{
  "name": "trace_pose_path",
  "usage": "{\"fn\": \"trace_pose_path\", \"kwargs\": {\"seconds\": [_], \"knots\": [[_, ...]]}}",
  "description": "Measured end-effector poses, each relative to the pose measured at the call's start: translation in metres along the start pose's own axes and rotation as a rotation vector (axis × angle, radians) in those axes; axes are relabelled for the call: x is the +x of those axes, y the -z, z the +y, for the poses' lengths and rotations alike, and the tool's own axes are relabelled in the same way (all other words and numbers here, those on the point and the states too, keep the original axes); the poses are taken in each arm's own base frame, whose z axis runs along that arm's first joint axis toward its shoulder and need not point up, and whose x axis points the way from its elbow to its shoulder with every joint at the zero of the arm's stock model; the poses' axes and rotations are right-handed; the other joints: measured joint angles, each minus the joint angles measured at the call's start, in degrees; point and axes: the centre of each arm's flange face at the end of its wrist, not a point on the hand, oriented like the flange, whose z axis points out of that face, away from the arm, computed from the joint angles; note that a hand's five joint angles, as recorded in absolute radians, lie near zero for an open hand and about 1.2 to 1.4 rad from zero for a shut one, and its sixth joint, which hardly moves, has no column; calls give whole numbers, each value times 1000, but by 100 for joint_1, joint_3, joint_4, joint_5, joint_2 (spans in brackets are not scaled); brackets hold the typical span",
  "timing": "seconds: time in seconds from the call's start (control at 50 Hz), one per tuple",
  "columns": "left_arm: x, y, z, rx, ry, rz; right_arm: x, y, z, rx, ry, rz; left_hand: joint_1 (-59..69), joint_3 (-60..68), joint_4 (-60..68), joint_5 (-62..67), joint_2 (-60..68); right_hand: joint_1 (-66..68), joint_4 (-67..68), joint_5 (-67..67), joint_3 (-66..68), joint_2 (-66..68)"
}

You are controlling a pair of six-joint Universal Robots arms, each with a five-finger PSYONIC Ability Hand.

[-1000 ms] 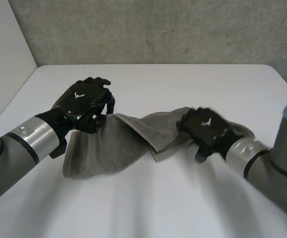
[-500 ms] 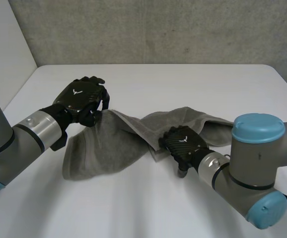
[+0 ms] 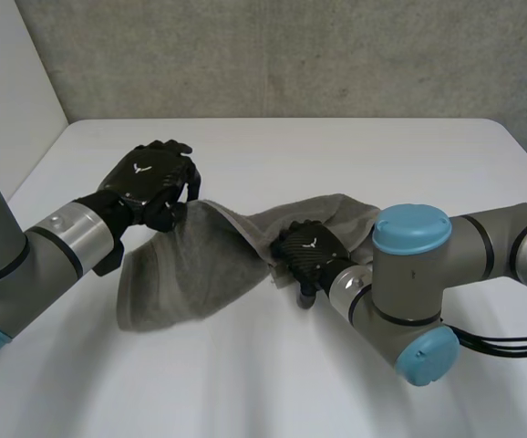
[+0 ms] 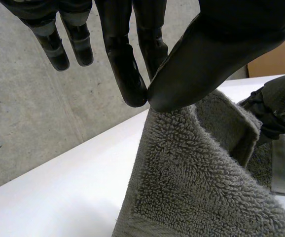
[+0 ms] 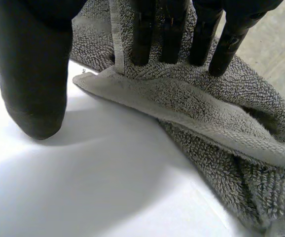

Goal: Fold the towel.

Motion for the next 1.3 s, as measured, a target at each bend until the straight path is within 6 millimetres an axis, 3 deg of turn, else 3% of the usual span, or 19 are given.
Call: {"fn": "trace_pose_path", "kwargs": {"seconds": [0.24,0.46,0.56,1.0,1.3], "knots": [[-6,-3,0,-1,3,-11,4,-7,-1,6,-1,24,0,0,0,0,0,400,0,269,0,101],[-5,-3,0,-3,4,-11,18,7,-34,86,-40,49,0,0,0,0,0,528,0,710,0,268],[-4,-2,1,-5,5,-9,22,11,-40,101,-36,55,0,0,0,0,0,554,0,742,0,362],[-5,-4,3,-11,8,-8,42,1,-6,16,37,90,0,0,0,0,0,611,0,786,0,380],[-6,-5,5,-15,10,-11,50,-10,4,5,57,106,0,0,0,0,0,2177,0,2255,0,2059]]}}
